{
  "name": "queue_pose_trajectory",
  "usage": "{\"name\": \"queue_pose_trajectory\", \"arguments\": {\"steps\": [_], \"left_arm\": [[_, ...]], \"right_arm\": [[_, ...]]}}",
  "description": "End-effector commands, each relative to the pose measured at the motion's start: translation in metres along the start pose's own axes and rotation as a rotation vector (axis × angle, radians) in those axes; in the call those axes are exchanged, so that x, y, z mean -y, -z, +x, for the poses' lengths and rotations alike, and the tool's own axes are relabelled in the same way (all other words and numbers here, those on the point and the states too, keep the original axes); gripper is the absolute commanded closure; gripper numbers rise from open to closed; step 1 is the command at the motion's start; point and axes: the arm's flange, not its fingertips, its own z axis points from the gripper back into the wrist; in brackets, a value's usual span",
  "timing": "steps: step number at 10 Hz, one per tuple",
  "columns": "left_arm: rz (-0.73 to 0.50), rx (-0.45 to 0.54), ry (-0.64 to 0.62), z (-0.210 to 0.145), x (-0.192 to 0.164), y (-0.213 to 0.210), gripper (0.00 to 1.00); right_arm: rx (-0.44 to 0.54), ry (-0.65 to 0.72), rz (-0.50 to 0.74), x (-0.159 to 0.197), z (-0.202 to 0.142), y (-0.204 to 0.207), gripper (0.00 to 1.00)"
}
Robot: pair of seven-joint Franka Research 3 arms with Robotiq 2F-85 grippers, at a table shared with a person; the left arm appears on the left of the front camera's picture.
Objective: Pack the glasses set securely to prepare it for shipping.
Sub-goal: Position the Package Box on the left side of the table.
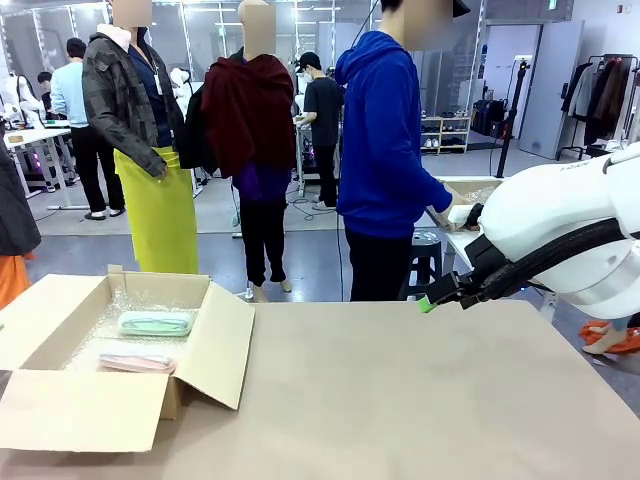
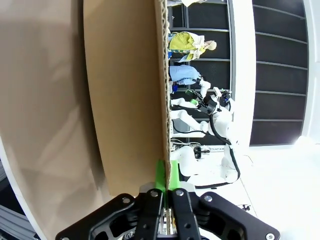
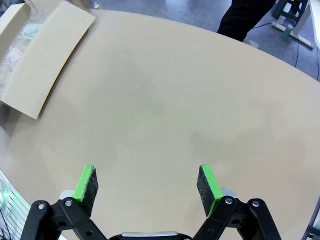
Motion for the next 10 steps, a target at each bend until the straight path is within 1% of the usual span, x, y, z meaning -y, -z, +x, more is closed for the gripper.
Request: {"name": "queue_pose_trajectory", "arguments": {"steps": [1, 4, 5, 6, 8, 9, 10], "left_arm": [[-0.007, 0.004, 0.000, -0.005, 0.003, 0.003, 0.98], [-0.007, 0.004, 0.000, -0.005, 0.003, 0.003, 0.98], [-0.001, 0.000, 0.000, 0.000, 0.000, 0.000, 0.80], [0.035, -0.027, 0.020, -0.005, 0.000, 0.000, 0.62], [0.060, 0.000, 0.036, -0.012, -0.001, -0.002, 0.26], [0.107, 0.001, 0.043, -0.014, -0.002, -0.005, 0.11], [0.147, 0.020, 0.064, -0.010, -0.001, -0.011, 0.00]], "right_arm": [[-0.001, 0.021, -0.003, -0.004, 0.002, -0.002, 0.00], [-0.001, 0.021, -0.003, -0.004, 0.002, -0.002, 0.00], [-0.001, 0.021, -0.003, -0.004, 0.002, -0.002, 0.00], [-0.001, 0.021, -0.003, -0.004, 0.002, -0.002, 0.00], [-0.001, 0.021, -0.003, -0.004, 0.002, -0.002, 0.00], [-0.001, 0.021, -0.003, -0.004, 0.002, -0.002, 0.00], [-0.001, 0.021, -0.003, -0.004, 0.002, -0.002, 0.00]]}}
